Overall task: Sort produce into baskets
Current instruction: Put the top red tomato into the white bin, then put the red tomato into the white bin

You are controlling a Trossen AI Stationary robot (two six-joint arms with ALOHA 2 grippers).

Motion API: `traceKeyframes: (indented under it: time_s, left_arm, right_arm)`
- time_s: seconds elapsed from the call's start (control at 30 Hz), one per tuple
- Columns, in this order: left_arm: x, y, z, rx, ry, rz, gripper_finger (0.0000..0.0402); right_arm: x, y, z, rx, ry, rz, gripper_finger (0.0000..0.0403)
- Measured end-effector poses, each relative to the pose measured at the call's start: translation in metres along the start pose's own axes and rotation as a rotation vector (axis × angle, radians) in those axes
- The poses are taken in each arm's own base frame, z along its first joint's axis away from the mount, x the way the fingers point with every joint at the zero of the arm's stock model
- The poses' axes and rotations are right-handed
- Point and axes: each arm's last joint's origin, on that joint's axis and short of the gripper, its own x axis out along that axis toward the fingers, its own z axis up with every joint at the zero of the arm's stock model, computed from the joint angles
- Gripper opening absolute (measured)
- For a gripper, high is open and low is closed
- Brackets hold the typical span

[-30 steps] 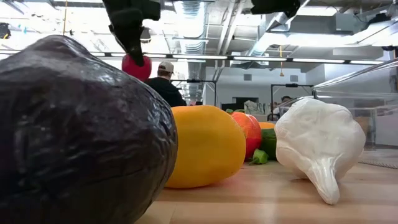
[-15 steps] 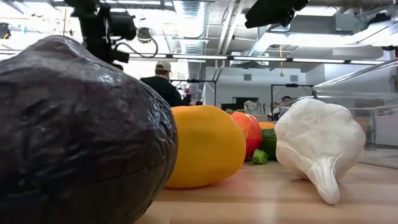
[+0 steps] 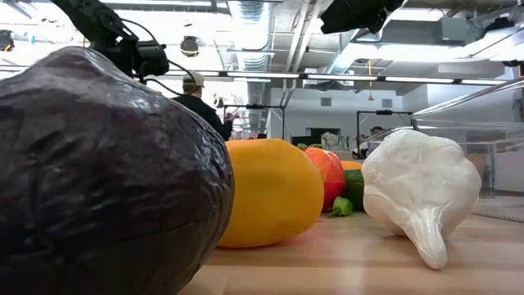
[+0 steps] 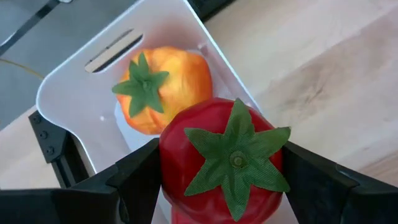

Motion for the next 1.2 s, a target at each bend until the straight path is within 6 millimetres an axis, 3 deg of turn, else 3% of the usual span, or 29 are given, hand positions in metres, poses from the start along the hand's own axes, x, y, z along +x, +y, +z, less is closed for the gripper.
traceKeyframes:
  time_s: [0.43, 0.9, 1.2]
  left_arm:
    - [0.0009, -0.0001, 0.0013, 0.009, -0.021, 0.007, 0.0277]
    - [0.0008, -0.0001, 0.0014, 0.003, -0.021, 0.008, 0.0376]
    - [-0.0001, -0.0002, 0.0040, -0.006, -0.040, 0.001, 0.0383]
  right_arm:
    - [-0.0001, -0.0001, 0.0000, -0.001, 0.000, 0.000, 0.0176]
    - [-0.0001, -0.0001, 0.0000, 0.000, 0.000, 0.000, 0.0176]
    - [-0.0001, -0.0001, -0.0003, -0.001, 0.003, 0.000, 0.0176]
